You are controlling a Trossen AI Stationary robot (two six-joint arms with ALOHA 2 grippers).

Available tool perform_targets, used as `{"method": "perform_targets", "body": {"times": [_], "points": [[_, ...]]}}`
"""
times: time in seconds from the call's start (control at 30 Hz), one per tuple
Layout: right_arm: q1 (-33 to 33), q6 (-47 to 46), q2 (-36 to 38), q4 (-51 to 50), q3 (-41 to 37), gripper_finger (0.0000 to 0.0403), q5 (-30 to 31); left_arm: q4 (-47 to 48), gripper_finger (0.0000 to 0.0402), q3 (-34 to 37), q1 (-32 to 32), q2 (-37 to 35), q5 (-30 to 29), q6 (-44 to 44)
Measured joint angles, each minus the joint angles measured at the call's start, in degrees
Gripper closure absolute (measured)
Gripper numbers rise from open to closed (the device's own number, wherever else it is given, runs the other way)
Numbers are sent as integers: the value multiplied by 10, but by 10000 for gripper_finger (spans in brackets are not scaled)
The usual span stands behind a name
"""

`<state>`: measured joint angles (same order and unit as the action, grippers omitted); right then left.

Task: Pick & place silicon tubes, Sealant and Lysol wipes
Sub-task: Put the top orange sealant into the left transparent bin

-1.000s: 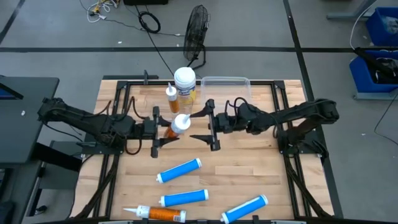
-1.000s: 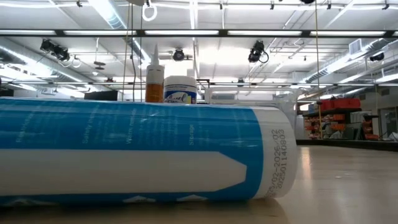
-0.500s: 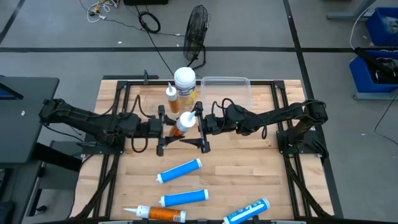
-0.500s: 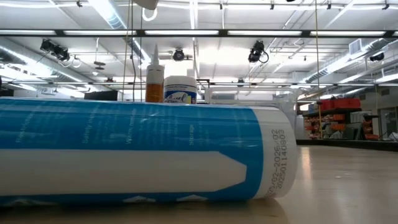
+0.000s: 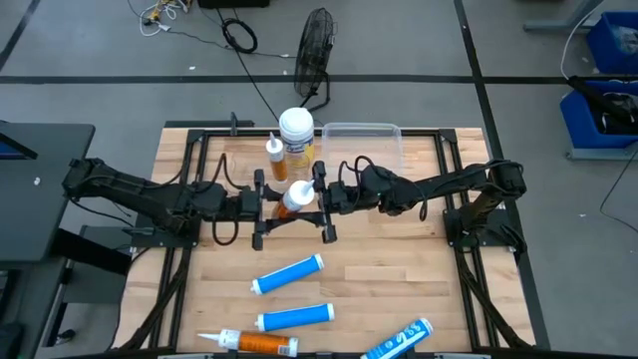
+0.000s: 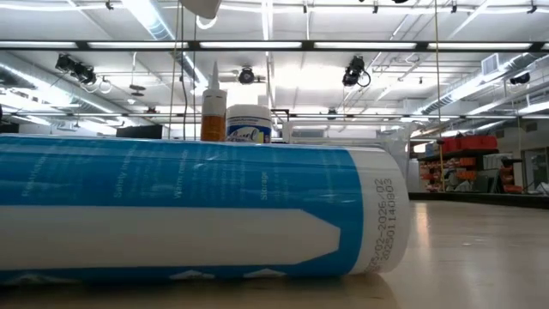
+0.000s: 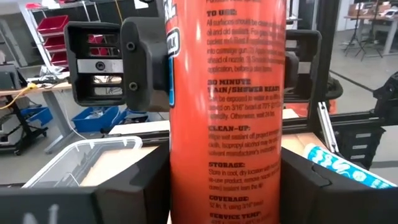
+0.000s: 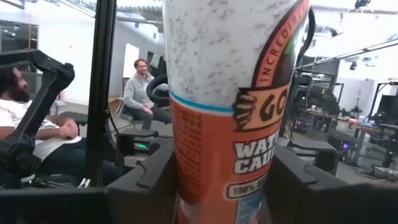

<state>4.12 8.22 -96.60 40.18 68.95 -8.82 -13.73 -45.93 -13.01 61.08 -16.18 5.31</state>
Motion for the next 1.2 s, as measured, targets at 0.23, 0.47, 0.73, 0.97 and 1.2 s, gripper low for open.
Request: {"method": "perform_targets", "body": {"times": [0.23,0.47,0.73,0.97,1.2], "points": [[-7,4,9,-38,0,226,0,-4,164,0,1,-1,5,-2],[-18,4,32,-102,0,226,19,9,169,1,1,-32,-15,13],[-21,-20,37,-192,-1,226,48,-22,169,0,0,-100,-11,15],[-21,-28,38,-208,-1,226,66,-27,168,-1,-1,-119,1,14],[-21,-33,29,-219,-1,226,64,-61,168,0,18,-86,2,12]]}}
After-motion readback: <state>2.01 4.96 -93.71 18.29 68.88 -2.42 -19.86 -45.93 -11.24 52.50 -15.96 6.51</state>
